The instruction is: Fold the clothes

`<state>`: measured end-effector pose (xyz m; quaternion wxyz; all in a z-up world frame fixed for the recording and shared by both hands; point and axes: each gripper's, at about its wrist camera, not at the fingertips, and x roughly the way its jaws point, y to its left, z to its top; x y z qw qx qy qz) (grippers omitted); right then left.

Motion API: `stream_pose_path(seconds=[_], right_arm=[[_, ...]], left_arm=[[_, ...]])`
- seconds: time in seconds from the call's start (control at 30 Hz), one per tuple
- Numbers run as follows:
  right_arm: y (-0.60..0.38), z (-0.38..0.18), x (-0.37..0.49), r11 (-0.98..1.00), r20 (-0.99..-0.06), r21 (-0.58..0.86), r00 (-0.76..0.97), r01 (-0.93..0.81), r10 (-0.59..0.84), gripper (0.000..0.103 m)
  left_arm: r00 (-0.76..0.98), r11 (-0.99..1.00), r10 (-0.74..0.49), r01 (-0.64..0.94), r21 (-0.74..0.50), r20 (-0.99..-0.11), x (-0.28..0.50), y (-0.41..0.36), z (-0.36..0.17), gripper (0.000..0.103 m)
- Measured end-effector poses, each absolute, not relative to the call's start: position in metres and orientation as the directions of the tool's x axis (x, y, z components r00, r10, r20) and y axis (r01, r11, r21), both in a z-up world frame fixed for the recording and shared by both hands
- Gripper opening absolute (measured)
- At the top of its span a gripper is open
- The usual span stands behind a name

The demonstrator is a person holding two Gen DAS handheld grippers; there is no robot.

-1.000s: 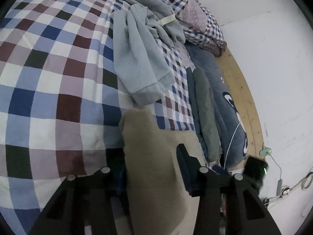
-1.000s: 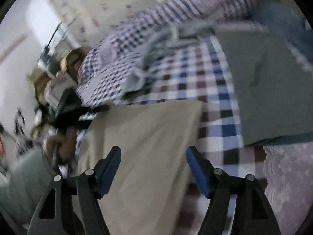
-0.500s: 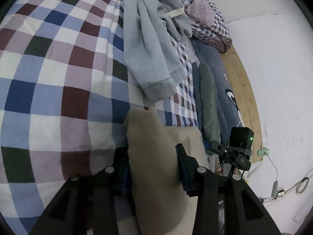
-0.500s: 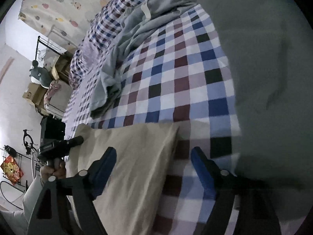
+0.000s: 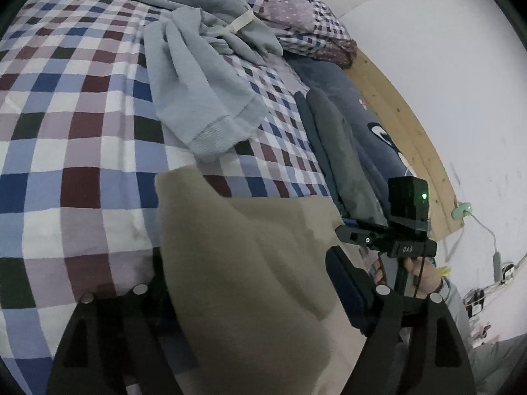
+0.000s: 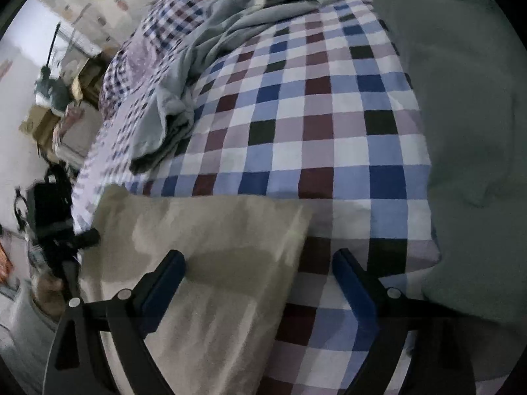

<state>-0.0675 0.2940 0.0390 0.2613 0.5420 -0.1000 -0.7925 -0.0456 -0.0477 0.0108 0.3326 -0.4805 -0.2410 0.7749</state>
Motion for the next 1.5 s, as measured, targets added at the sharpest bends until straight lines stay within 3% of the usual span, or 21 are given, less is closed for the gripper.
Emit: stream_pose_path(seconds=[0.37, 0.57, 0.67, 0.8, 0.87, 0.93, 1.03, 1.2, 1.33, 1.5], right_arm=[[0.302, 0.041, -0.064, -0.846, -0.766, 0.473, -0.359, 0.246, -0.533, 0.095], [0.295, 0.052, -0.071, -0.790, -0.725, 0.517, -0.322, 0.329, -0.609, 0.095], [0.291, 0.049, -0.076, -0.727, -0.681, 0.596, -0.265, 0.341, -0.683, 0.095], [0.284, 0.040, -0.079, -0.711, -0.684, 0.615, -0.216, 0.341, -0.696, 0.093], [0.283, 0.041, -0.079, -0.715, -0.690, 0.608, -0.216, 0.346, -0.691, 0.080], [0.290, 0.039, -0.079, -0.729, -0.705, 0.598, -0.214, 0.334, -0.676, 0.059], [0.304, 0.034, -0.081, -0.740, -0.715, 0.602, -0.209, 0.301, -0.667, 0.051], [0.315, 0.027, -0.083, -0.714, -0.692, 0.645, -0.187, 0.272, -0.697, 0.053], [0.308, 0.021, -0.086, -0.682, -0.666, 0.678, -0.165, 0.274, -0.728, 0.061], [0.289, 0.021, -0.088, -0.671, -0.663, 0.678, -0.146, 0.298, -0.735, 0.062]], left_arm=[[-0.306, -0.636, 0.770, -0.283, -0.718, -0.561, -0.048, -0.052, 0.009, 0.084], [-0.297, -0.614, 0.786, -0.279, -0.738, -0.542, -0.050, -0.055, 0.010, 0.083], [-0.299, -0.611, 0.788, -0.274, -0.743, -0.538, -0.051, -0.058, 0.011, 0.078], [-0.305, -0.612, 0.786, -0.256, -0.749, -0.538, -0.052, -0.065, 0.010, 0.060], [-0.304, -0.611, 0.786, -0.252, -0.751, -0.538, -0.052, -0.067, 0.009, 0.057], [-0.303, -0.610, 0.787, -0.248, -0.753, -0.537, -0.052, -0.068, 0.008, 0.055], [-0.300, -0.602, 0.793, -0.250, -0.759, -0.530, -0.052, -0.070, 0.009, 0.053], [-0.300, -0.569, 0.815, -0.250, -0.784, -0.496, -0.049, -0.076, 0.009, 0.032], [-0.297, -0.569, 0.815, -0.253, -0.782, -0.497, -0.048, -0.076, 0.009, 0.026], [-0.293, -0.577, 0.811, -0.248, -0.778, -0.507, -0.049, -0.075, 0.009, 0.025]])
